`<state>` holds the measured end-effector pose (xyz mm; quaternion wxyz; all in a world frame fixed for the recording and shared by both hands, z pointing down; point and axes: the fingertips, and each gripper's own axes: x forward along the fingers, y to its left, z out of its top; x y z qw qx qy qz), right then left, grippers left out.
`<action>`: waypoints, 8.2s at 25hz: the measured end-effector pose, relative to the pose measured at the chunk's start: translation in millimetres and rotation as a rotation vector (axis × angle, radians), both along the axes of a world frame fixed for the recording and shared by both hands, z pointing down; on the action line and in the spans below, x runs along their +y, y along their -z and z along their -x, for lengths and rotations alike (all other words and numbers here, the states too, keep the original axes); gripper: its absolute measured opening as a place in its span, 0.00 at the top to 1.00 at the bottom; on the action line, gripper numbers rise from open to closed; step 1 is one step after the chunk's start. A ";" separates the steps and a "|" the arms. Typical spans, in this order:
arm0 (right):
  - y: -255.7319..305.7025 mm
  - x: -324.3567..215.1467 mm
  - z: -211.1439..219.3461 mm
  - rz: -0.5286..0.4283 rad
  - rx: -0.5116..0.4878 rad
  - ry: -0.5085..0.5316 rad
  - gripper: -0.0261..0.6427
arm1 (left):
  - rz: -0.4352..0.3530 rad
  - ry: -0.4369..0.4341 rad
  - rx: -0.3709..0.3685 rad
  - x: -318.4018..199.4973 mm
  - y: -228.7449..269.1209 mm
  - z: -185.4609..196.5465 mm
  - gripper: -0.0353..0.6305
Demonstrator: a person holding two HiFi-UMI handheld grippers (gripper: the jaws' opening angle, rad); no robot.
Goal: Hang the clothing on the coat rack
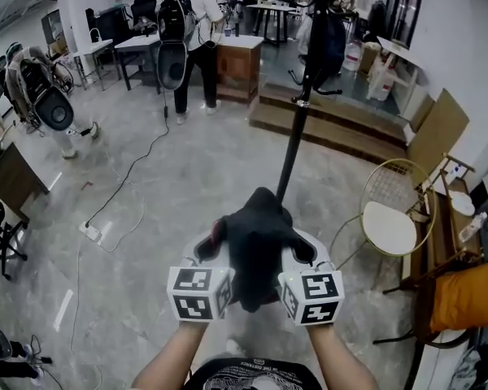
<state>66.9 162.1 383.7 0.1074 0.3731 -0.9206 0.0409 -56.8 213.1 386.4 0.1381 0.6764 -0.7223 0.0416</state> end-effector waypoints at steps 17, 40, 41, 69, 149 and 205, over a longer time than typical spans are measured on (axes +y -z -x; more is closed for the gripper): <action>7.2 -38.2 46.0 -0.030 0.005 -0.019 0.93 | -0.025 -0.033 0.002 -47.4 8.8 48.8 0.91; 11.9 -202.3 9.5 -0.018 -0.055 -0.010 0.93 | -0.002 -0.037 -0.026 -210.4 17.6 8.1 0.91; 12.2 -209.3 6.3 -0.018 -0.058 -0.011 0.93 | -0.001 -0.038 -0.031 -217.3 18.1 5.0 0.91; 15.2 -326.4 -13.0 -0.019 -0.081 0.018 0.93 | -0.007 -0.003 -0.056 -333.3 25.7 -12.4 0.91; 5.8 -502.4 42.5 -0.003 -0.066 -0.496 0.93 | -0.048 -0.492 0.003 -564.8 22.5 52.8 0.91; -30.3 -524.8 70.2 0.074 -0.075 -0.441 0.93 | 0.010 -0.511 0.005 -577.5 -9.7 52.2 0.91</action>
